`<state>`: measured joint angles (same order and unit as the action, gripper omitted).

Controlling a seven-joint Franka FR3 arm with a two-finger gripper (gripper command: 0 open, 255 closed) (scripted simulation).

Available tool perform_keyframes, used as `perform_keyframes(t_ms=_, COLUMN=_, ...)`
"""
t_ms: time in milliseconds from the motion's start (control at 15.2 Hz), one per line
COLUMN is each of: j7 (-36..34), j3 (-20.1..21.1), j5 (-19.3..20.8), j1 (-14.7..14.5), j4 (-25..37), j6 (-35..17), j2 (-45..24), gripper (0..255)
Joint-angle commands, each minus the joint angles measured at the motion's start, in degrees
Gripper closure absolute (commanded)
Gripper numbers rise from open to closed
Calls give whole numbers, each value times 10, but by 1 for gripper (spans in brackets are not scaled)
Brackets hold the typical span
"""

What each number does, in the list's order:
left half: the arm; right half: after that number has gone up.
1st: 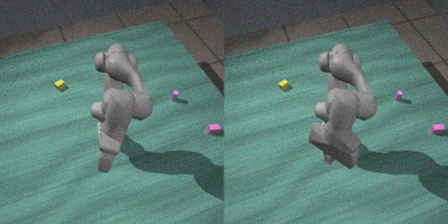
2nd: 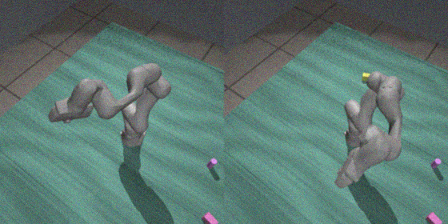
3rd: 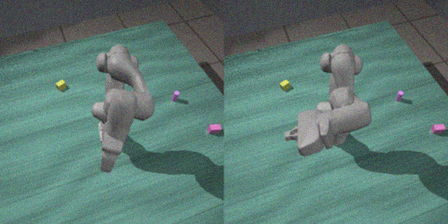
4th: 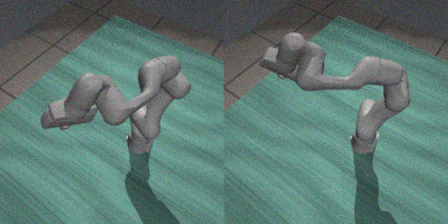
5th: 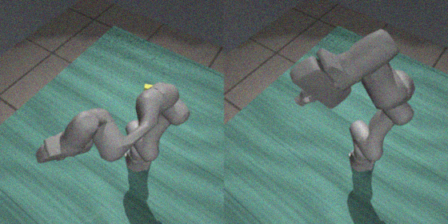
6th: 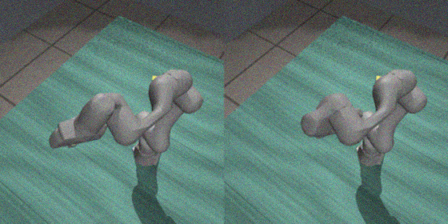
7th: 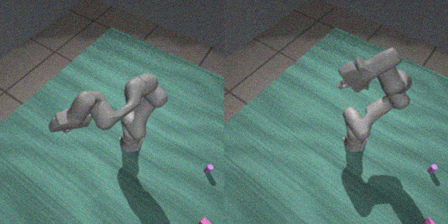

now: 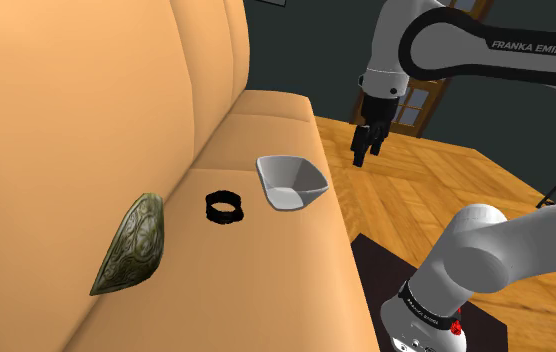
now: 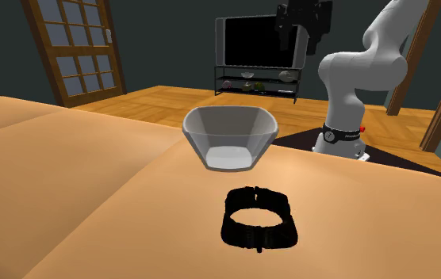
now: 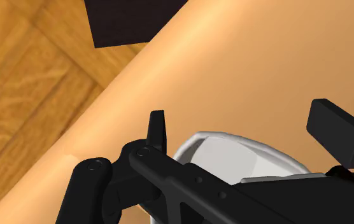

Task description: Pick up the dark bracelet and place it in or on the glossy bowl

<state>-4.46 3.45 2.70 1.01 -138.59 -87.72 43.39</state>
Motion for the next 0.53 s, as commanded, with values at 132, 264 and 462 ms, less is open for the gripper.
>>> perform_keyframes(t_ms=132, j7=-18, j3=11, j5=-12, j1=-2, j4=-2, j6=-34, j2=-31, gripper=0)
perform_keyframes(t_ms=264, j7=-36, j3=21, j5=-23, j1=-5, j4=-1, j6=-67, j2=-65, gripper=0)
perform_keyframes(t_ms=462, j7=-61, j3=36, j5=-37, j1=-8, j4=7, j6=-115, j2=-119, gripper=0)
